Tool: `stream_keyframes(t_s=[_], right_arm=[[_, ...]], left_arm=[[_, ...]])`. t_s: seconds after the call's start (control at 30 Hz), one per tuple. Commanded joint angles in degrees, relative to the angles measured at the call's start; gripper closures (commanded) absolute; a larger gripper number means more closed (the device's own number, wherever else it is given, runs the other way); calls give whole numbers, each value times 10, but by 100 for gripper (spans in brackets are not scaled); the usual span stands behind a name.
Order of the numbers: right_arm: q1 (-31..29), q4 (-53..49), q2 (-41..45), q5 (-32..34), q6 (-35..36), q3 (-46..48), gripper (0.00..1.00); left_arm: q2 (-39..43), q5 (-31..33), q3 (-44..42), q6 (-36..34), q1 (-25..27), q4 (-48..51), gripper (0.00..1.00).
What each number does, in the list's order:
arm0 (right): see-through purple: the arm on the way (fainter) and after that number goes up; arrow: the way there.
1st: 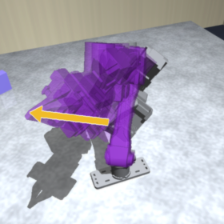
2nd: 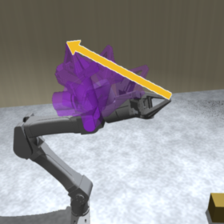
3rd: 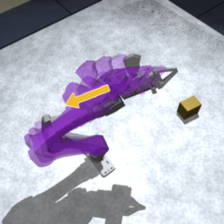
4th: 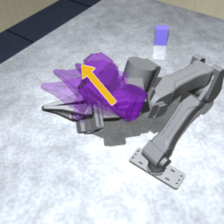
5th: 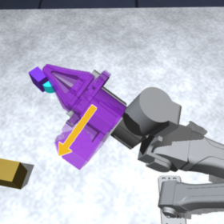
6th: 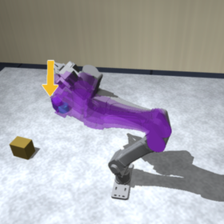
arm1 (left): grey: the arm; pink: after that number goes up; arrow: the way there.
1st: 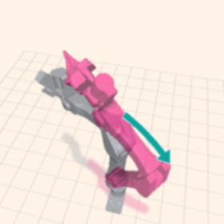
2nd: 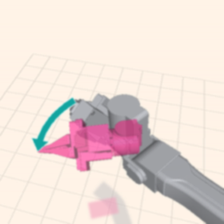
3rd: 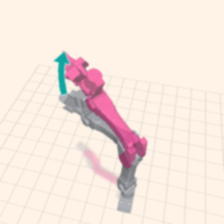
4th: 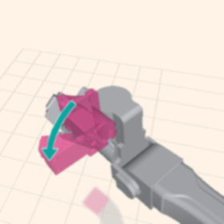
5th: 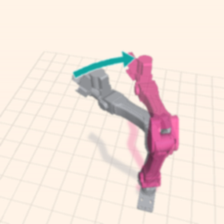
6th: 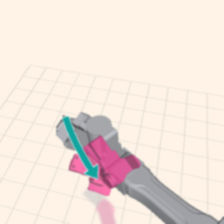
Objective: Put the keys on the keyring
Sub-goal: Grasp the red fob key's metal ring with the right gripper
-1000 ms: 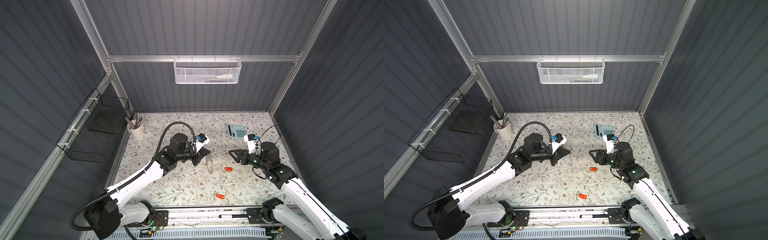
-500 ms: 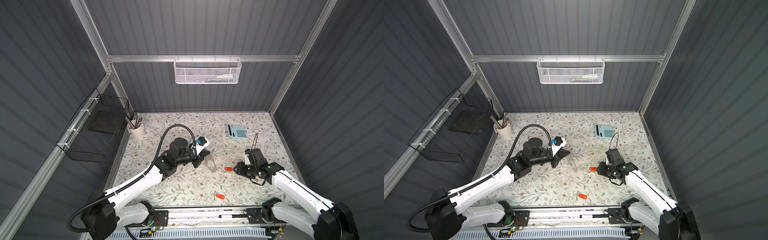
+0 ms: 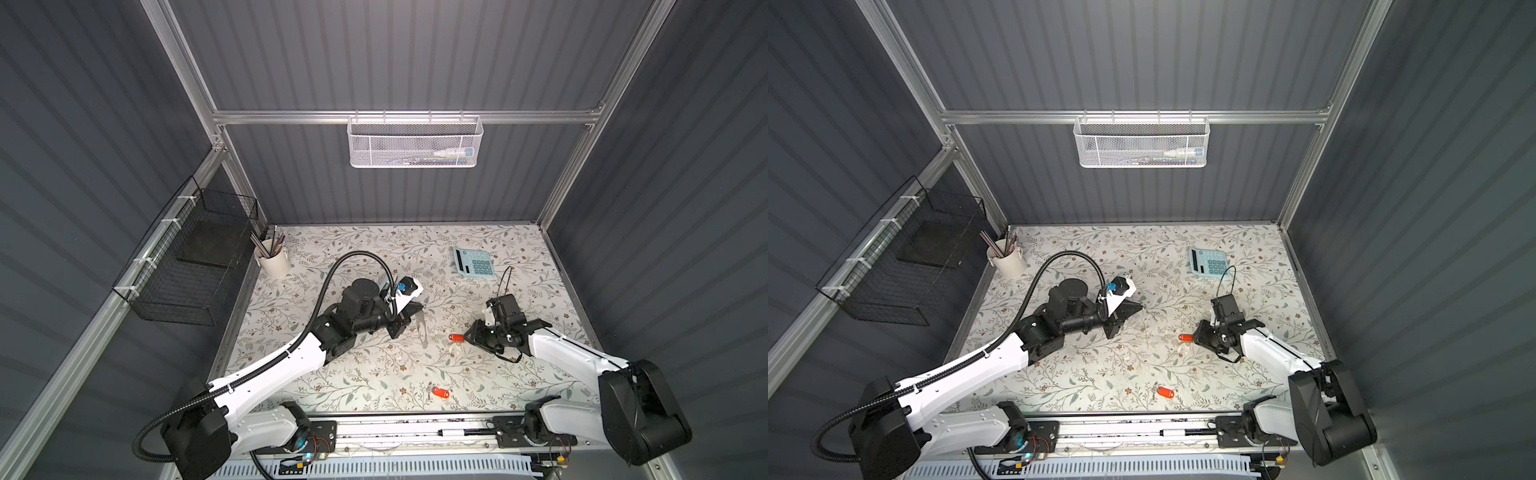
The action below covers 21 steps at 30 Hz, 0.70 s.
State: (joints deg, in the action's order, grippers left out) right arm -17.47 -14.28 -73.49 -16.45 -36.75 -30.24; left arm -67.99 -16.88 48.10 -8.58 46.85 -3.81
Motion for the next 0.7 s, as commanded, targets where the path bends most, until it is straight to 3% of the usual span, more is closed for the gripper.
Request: stream_keyframes(t_s=[0.0,0.23,0.67], right_arm=[[5,35,-18,-36,9,11,64],[18,70,-23,-69,9,27,77],[22,84,-22,-62,8,33,83]], left_arm=[[12,1,-2,-11,2,-14,100],[11,-2,-2,-10,2,-15,100],[11,-10,-1,-8,3,-15,100]])
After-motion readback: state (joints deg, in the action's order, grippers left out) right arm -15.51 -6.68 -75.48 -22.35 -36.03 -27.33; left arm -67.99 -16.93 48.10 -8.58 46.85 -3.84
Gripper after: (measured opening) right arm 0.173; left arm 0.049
